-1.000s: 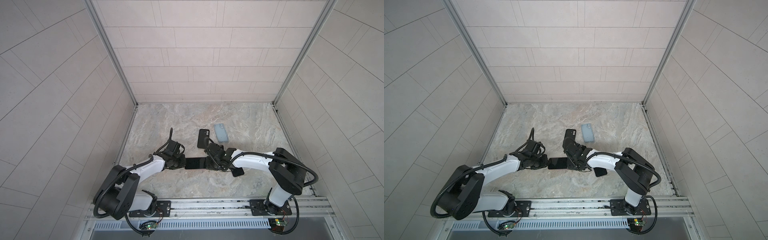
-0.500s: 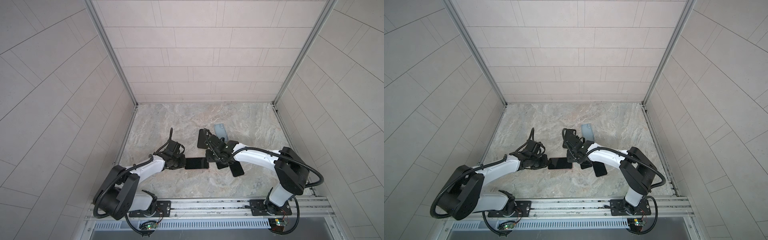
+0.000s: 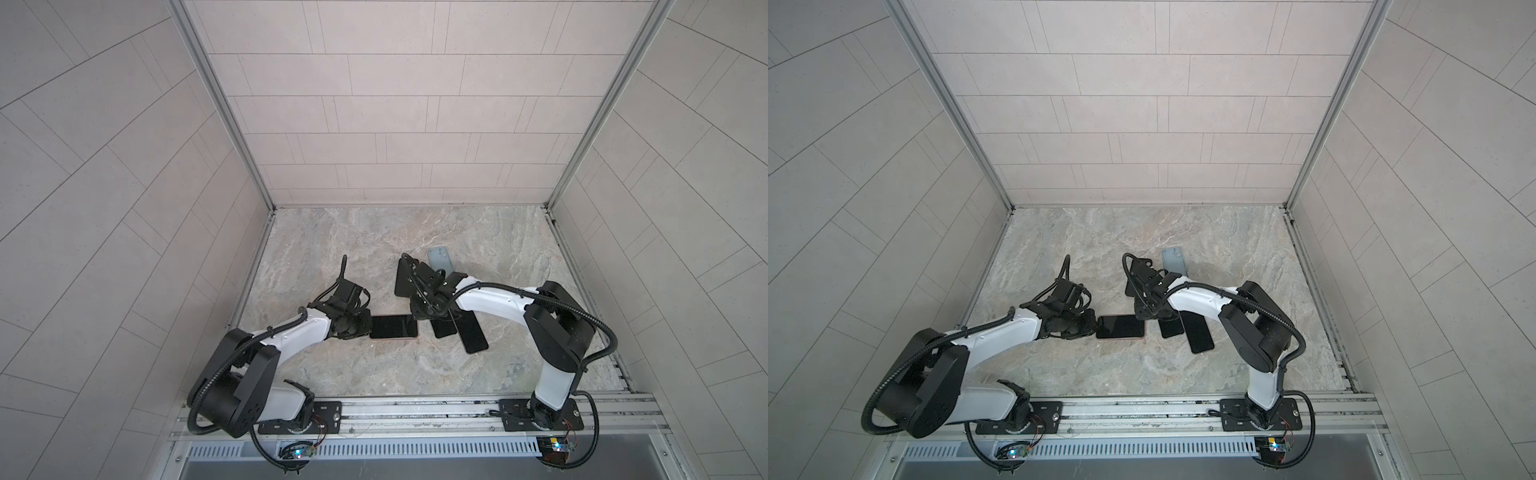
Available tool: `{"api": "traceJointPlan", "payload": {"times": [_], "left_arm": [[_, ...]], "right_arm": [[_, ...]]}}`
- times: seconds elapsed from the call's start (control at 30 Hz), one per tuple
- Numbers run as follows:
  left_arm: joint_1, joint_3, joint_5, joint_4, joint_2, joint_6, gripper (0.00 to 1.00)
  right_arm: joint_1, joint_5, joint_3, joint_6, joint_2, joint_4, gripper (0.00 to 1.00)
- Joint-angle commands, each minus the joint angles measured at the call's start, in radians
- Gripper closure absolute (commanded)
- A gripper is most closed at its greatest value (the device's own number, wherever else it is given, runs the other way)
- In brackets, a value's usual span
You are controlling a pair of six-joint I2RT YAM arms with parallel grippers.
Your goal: Put the phone into the phone case
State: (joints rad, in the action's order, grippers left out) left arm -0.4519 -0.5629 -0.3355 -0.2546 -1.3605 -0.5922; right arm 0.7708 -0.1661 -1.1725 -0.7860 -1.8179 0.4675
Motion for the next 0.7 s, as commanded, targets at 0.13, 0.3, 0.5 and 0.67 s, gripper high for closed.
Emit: {"api": "traceJointPlan", "payload": {"times": [0.13, 0.3, 0.5, 0.67], "left_arm": [[-0.007, -0.017, 0.000, -0.052, -0.011, 0.019, 0.86], [-0.008, -0.017, 0.000, -0.057, -0.009, 0.020, 0.87], [-0.007, -0.010, 0.003, -0.054, -0.003, 0.016, 0.86], [-0.007, -0.009, -0.001, -0.052, -0.005, 0.015, 0.86]], "right_arm": [[0.001, -0.024, 0.016, -0.008, -0.029, -0.011, 0.89], [0.001, -0.022, 0.018, -0.012, -0.020, -0.012, 0.89], [0.001, -0.013, 0.027, -0.006, 0.029, -0.030, 0.89], [0.003, -0.016, 0.038, -0.005, 0.037, -0.048, 0.89]]}}
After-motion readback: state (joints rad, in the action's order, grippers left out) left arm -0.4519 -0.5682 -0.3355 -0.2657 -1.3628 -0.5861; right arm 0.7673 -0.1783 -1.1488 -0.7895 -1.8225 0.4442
